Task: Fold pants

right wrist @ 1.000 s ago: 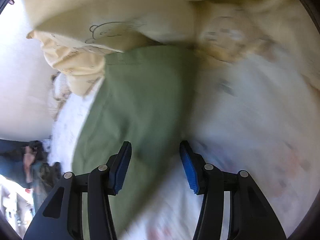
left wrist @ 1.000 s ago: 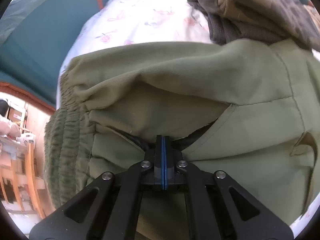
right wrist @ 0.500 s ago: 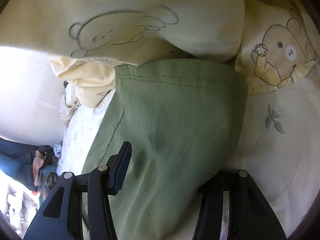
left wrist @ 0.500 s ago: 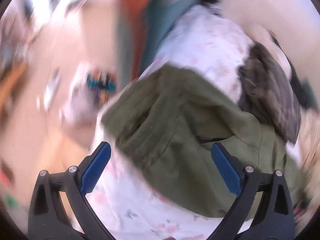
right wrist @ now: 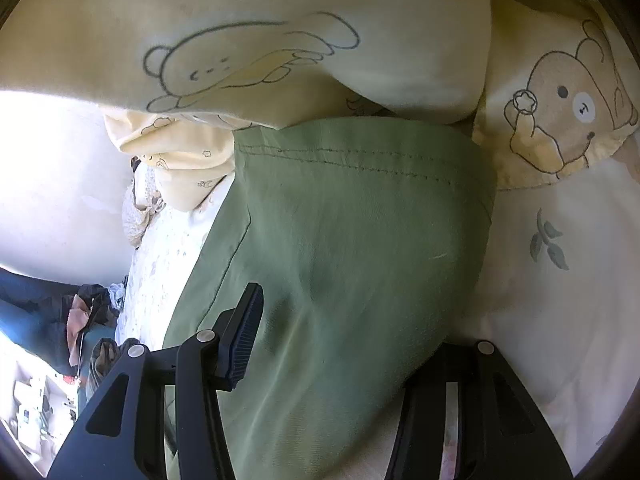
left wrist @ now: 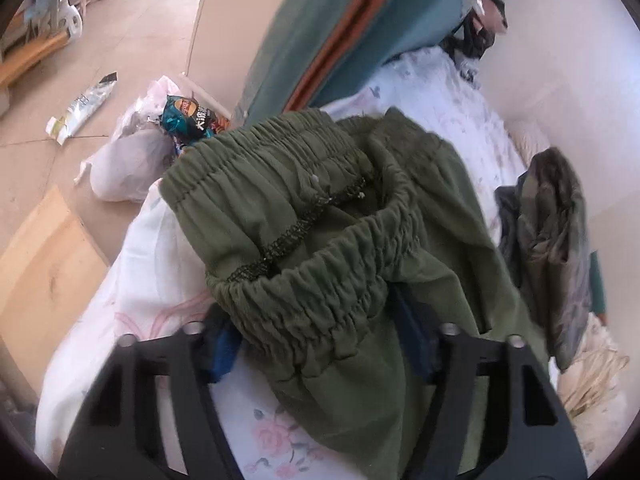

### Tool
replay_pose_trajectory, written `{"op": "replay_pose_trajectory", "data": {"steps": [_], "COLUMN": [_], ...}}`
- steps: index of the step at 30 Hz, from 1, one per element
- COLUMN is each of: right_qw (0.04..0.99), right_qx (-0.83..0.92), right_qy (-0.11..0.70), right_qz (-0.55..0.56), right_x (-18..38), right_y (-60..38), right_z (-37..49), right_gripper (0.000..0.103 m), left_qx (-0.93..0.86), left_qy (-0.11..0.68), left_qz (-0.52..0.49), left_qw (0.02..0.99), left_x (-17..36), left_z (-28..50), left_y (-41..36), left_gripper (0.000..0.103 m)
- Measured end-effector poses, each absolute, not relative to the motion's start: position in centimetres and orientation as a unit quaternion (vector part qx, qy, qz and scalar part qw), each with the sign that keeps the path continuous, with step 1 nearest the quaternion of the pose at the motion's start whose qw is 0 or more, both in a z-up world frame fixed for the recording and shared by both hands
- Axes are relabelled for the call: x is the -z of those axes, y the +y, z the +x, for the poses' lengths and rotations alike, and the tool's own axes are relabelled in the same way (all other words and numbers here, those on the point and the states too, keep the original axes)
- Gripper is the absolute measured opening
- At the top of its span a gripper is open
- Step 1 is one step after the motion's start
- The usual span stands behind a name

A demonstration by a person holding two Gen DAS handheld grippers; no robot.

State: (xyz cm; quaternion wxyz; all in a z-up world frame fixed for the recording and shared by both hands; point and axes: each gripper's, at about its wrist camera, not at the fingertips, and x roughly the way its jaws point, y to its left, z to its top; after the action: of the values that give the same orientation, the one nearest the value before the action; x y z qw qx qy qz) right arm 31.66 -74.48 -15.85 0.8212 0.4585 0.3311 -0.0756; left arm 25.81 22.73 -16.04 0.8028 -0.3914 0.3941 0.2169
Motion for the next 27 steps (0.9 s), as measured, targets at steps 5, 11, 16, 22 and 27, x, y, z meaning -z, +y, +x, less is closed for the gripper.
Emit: {"op": "replay_pose_trajectory", "data": {"steps": [5, 11, 16, 22, 27], "right_qw": [0.818, 0.848, 0.848, 0.842, 0.83], "right_qx": [0.119, 0.135, 0.139, 0.158, 0.194], "right_qy": [0.329, 0.304, 0.302, 0.309, 0.307], "right_qz": [0.456, 0.413, 0.413, 0.413, 0.423], "right_x": [15.8, 12.3, 9.7, 6.8, 6.5], "right_y": [-75.1, -74.2, -74.0, -72.9, -69.9], "right_z": [31.9, 30.7, 28.4, 23.2, 15.7], "right_gripper": [0.005, 0.001, 0.001, 0.001, 0.001], "left_qx": [-0.205, -0.244, -0.23, -0.222, -0.228], "left_qy": [0.372, 0.397, 0.386, 0.392, 0.418], "left_qz": [-0.375, -0.318, -0.308, -0.324, -0.335], "left_qw": [0.824, 0.826, 0.839, 0.832, 0.813], "left_x": [13.5, 9.5, 5.4, 2.6, 2.2], "left_z": [26.0, 24.7, 23.1, 19.0, 12.9], "left_y": [22.2, 20.8, 20.9, 23.8, 26.6], "left_gripper": [0.01, 0.009, 0.009, 0.009, 0.009]}}
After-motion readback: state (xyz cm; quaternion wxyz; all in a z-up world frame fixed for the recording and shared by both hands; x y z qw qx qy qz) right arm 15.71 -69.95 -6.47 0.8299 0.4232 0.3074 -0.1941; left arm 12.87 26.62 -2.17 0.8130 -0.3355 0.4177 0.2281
